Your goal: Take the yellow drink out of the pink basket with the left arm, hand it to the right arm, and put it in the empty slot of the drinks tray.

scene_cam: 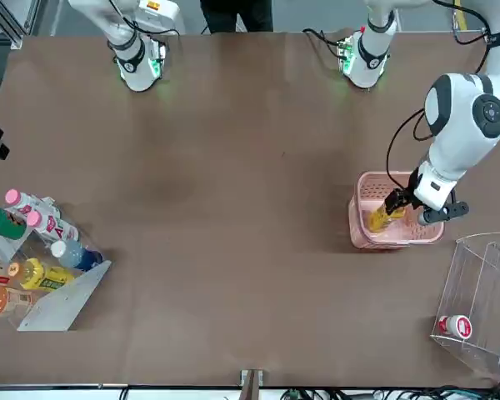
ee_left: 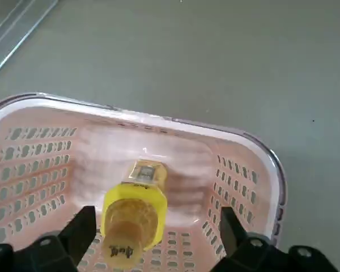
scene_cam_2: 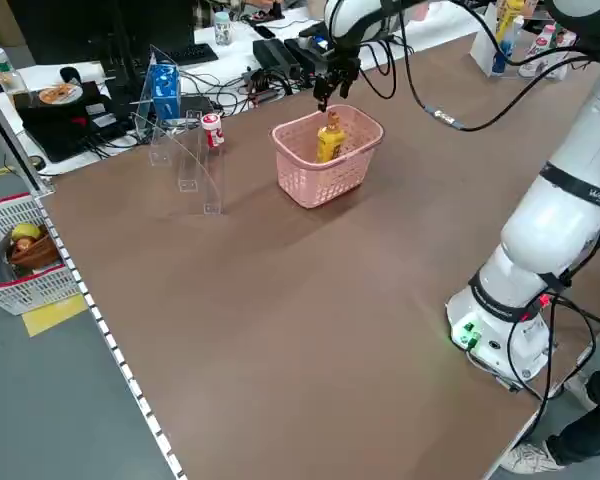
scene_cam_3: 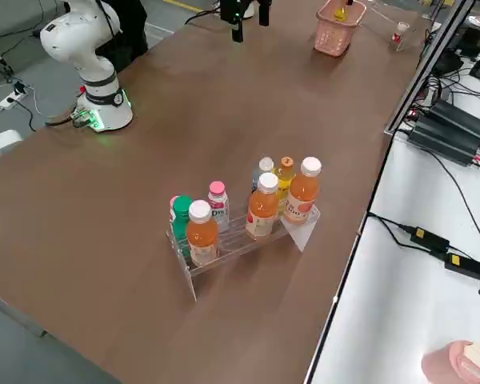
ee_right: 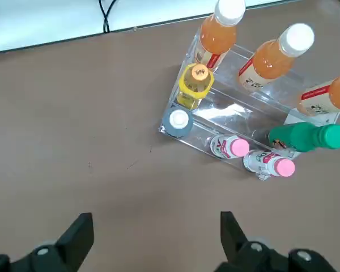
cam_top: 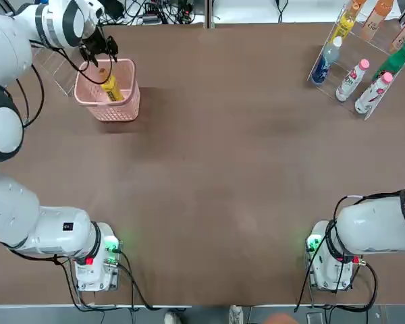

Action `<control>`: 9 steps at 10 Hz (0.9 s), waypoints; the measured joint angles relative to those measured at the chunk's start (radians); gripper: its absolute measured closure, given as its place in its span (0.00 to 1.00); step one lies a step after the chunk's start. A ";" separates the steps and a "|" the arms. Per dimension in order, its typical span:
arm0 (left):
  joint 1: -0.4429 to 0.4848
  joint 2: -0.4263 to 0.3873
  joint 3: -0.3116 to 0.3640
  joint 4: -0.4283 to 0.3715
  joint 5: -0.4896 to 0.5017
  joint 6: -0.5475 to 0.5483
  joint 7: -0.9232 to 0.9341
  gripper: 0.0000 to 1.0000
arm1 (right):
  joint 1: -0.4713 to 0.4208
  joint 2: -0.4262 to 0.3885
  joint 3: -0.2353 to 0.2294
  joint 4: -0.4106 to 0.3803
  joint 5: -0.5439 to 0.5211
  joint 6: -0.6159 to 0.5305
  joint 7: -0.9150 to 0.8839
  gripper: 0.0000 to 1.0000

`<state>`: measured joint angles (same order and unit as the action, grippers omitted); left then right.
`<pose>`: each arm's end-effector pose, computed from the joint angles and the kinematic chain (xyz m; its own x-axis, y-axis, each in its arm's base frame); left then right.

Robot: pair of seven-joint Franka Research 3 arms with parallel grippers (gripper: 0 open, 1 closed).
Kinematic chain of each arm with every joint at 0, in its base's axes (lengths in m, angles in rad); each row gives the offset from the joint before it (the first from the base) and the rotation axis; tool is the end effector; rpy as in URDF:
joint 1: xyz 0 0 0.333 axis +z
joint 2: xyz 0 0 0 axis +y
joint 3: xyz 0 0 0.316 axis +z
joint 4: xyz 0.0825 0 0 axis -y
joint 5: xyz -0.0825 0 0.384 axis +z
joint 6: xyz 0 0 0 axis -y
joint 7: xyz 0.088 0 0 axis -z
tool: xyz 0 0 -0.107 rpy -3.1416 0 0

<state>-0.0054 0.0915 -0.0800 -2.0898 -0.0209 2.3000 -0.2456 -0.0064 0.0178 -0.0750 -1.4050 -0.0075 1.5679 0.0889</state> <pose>0.5709 -0.0487 0.3919 0.9785 0.1749 0.1090 0.1700 -0.9840 0.0525 0.5564 -0.0457 0.6926 0.9750 -0.1684 0.1448 -0.1696 -0.9855 -0.0041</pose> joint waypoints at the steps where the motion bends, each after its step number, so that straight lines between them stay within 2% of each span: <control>1: 0.002 0.000 0.000 -0.019 0.000 0.023 0.000 0.03 | 0.000 0.000 0.000 0.000 0.000 0.000 0.000 0.01; 7: 0.007 -0.006 0.005 -0.059 0.000 0.042 0.000 0.06 | 0.000 0.000 -0.001 0.000 0.000 0.001 0.000 0.01; 9: 0.007 -0.015 0.005 -0.094 0.000 0.081 0.000 0.06 | 0.000 0.000 -0.001 0.001 0.000 0.001 0.000 0.01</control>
<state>0.0016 0.0765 -0.0752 -2.1834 -0.0208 2.3805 -0.2456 -0.0065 0.0178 -0.0760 -1.4044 -0.0075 1.5685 0.0889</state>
